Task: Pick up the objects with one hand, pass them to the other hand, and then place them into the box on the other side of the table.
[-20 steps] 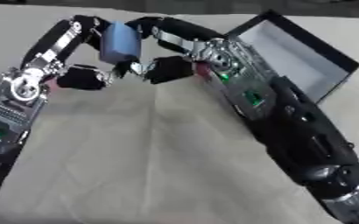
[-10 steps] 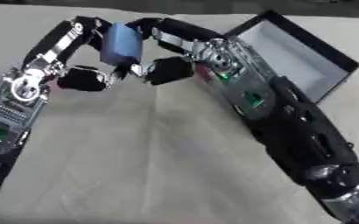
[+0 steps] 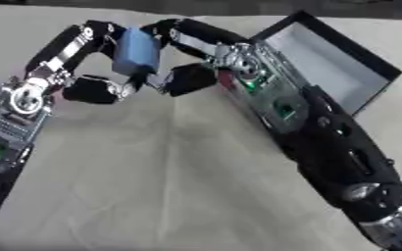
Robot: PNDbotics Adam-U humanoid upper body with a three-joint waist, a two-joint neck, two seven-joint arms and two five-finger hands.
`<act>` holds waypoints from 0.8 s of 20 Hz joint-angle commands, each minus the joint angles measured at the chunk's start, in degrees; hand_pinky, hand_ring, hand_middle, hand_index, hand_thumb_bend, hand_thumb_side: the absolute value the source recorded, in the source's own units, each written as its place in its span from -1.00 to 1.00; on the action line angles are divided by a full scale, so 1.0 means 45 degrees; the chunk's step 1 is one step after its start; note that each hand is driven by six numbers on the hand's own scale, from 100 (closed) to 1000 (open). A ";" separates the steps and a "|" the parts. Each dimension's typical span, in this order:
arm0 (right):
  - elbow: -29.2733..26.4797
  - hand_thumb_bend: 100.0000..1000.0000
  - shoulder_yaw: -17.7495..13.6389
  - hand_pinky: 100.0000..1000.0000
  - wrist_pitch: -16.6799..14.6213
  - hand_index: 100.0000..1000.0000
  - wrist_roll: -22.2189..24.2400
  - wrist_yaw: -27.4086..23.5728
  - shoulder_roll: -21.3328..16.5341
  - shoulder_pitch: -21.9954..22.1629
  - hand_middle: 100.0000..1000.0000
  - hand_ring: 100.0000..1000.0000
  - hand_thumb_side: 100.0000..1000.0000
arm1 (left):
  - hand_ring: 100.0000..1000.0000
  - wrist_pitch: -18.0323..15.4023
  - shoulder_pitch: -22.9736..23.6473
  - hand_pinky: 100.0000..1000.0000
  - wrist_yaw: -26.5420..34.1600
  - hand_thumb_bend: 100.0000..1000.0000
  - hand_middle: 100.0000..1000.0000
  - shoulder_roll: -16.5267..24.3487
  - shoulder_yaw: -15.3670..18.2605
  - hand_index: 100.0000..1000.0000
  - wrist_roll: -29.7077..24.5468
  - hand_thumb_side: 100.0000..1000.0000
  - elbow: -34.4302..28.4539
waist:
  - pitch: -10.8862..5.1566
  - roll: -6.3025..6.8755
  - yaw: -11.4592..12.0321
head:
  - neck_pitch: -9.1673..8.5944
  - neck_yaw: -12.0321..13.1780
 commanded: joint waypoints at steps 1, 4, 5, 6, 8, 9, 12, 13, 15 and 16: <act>-0.0032 -1.00 -0.0103 0.74 0.0239 0.63 -0.0349 -0.0242 -0.0137 -0.0194 0.57 0.57 -0.32 | -0.07 -0.0189 -0.0296 0.27 0.0238 -0.90 0.02 0.0027 -0.0180 0.07 -0.0059 -1.00 -0.0397 | -0.0214 -0.0130 0.0018 | -0.0020 -0.0030; -0.0062 -1.00 -0.0109 0.71 0.0389 0.52 -0.0624 -0.0495 -0.0158 -0.0182 0.44 0.47 -0.50 | -0.08 -0.0242 -0.0294 0.27 0.0330 -0.90 0.01 0.0025 -0.0190 0.08 -0.0016 -1.00 -0.0412 | -0.0220 -0.0131 0.0023 | -0.0008 -0.0041; -0.0067 -1.00 -0.0112 0.70 0.0444 0.47 -0.0720 -0.0604 -0.0164 -0.0176 0.40 0.42 -0.56 | -0.08 -0.0264 -0.0292 0.27 0.0370 -0.90 0.01 0.0028 -0.0192 0.08 0.0003 -1.00 -0.0414 | -0.0222 -0.0131 0.0024 | -0.0012 -0.0046; -0.0070 -1.00 -0.0111 0.69 0.0497 0.44 -0.0803 -0.0728 -0.0170 -0.0169 0.36 0.39 -0.58 | -0.08 -0.0281 -0.0291 0.27 0.0403 -0.90 0.01 0.0029 -0.0191 0.09 0.0032 -1.00 -0.0413 | -0.0223 -0.0130 0.0023 | -0.0017 -0.0048; -0.0074 -1.00 -0.0113 0.66 0.0598 0.36 -0.0927 -0.0993 -0.0184 -0.0153 0.27 0.30 -0.66 | -0.08 -0.0299 -0.0287 0.26 0.0454 -0.88 0.00 0.0030 -0.0185 0.09 0.0113 -1.00 -0.0409 | -0.0225 -0.0128 0.0019 | -0.0020 -0.0047; -0.0080 -1.00 -0.0112 0.65 0.0646 0.34 -0.0982 -0.1137 -0.0188 -0.0147 0.24 0.28 -0.68 | -0.08 -0.0300 -0.0285 0.26 0.0474 -0.87 0.00 0.0028 -0.0183 0.10 0.0159 -1.00 -0.0407 | -0.0224 -0.0127 0.0017 | -0.0020 -0.0051; -0.0125 -1.00 -0.0092 0.64 0.0790 0.28 -0.1082 -0.1594 -0.0203 -0.0127 0.17 0.23 -0.71 | -0.08 -0.0289 -0.0272 0.27 0.0499 -0.81 0.02 0.0017 -0.0184 0.12 0.0285 -0.90 -0.0397 | -0.0219 -0.0125 0.0013 | -0.0001 -0.0062; -0.0131 -1.00 -0.0086 0.63 0.0857 0.26 -0.1080 -0.1750 -0.0205 -0.0116 0.16 0.21 -0.69 | -0.08 -0.0282 -0.0271 0.27 0.0495 -0.79 0.02 0.0011 -0.0183 0.13 0.0316 -0.84 -0.0391 | -0.0218 -0.0124 0.0011 | 0.0001 -0.0062; -0.0153 -1.00 -0.0088 0.62 0.1012 0.24 -0.1077 -0.2082 -0.0213 -0.0104 0.14 0.20 -0.69 | -0.08 -0.0240 -0.0269 0.27 0.0474 -0.77 0.02 -0.0004 -0.0177 0.14 0.0390 -0.77 -0.0371 | -0.0216 -0.0122 0.0006 | -0.0004 -0.0063; -0.0184 -1.00 -0.0090 0.62 0.1083 0.23 -0.1088 -0.2245 -0.0221 -0.0101 0.12 0.18 -0.66 | -0.08 -0.0211 -0.0267 0.27 0.0460 -0.74 0.03 -0.0010 -0.0175 0.16 0.0429 -0.72 -0.0356 | -0.0217 -0.0122 0.0002 | -0.0008 -0.0067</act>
